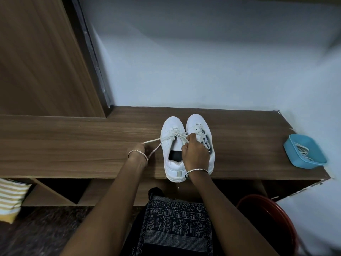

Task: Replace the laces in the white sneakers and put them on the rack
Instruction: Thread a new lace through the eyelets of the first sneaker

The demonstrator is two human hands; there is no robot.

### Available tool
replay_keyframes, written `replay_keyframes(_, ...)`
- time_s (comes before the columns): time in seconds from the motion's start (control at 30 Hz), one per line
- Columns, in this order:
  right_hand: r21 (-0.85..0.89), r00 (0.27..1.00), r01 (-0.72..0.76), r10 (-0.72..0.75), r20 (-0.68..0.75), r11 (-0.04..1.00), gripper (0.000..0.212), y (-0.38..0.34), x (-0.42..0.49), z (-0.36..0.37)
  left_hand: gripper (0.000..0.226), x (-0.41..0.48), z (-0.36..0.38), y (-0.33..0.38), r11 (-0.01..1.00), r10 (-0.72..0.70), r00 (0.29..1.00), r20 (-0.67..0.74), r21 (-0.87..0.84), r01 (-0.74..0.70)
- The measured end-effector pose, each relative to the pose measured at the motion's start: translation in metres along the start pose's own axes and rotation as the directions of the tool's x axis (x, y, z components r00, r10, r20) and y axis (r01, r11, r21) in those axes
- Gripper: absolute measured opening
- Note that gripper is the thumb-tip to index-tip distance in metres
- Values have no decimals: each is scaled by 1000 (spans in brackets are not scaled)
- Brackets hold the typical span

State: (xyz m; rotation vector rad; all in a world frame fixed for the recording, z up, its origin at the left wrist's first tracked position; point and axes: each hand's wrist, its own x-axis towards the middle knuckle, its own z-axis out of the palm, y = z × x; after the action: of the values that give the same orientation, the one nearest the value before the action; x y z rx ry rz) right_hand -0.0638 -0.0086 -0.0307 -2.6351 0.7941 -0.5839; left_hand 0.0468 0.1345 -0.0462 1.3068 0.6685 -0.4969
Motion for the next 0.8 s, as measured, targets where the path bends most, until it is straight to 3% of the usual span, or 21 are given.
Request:
replay_keyframes(0.07,-7,1000,-1,1,-2,1000,26,0,0,1,25,-2,3,-4,948,149,987,-61,294,-125)
replay_keyframes(0.13,-11,1000,-6,6,7,1000,26,1,1,1,25,-14,11,-5,749,457,877,-146,595,-292)
replay_keyframes(0.17,-9,1000,-7,7,10,1000,26,1,1,1,20,-22,15,-5,608,593,800,-92,702,-371)
replay_keyframes(0.23,-8,1000,-2,3,6,1000,25,2,1,1,16,-30,26,-4,297,734,656,175,787,-541)
replay_keyframes(0.27,-10,1000,-1,1,2,1000,25,2,1,1,17,-32,32,-2,192,733,605,309,760,-621)
replay_keyframes(0.33,-11,1000,-2,2,-8,1000,25,2,0,1,20,-37,43,-1,77,667,578,470,728,-681)
replay_keyframes(0.4,-3,1000,-2,2,-16,1000,25,1,0,1,19,-42,50,0,9,620,596,510,756,-655)
replay_keyframes(0.5,-2,1000,-5,5,-14,1000,24,0,1,1,12,-44,53,2,-2,608,622,493,784,-620)
replay_keyframes(0.7,-13,1000,8,-8,-9,1000,24,2,1,1,10,-45,47,3,-112,607,617,501,823,-557)
replay_keyframes(0.8,-22,1000,8,-8,2,1000,25,2,1,1,18,-41,38,2,-2,656,645,392,856,-518)
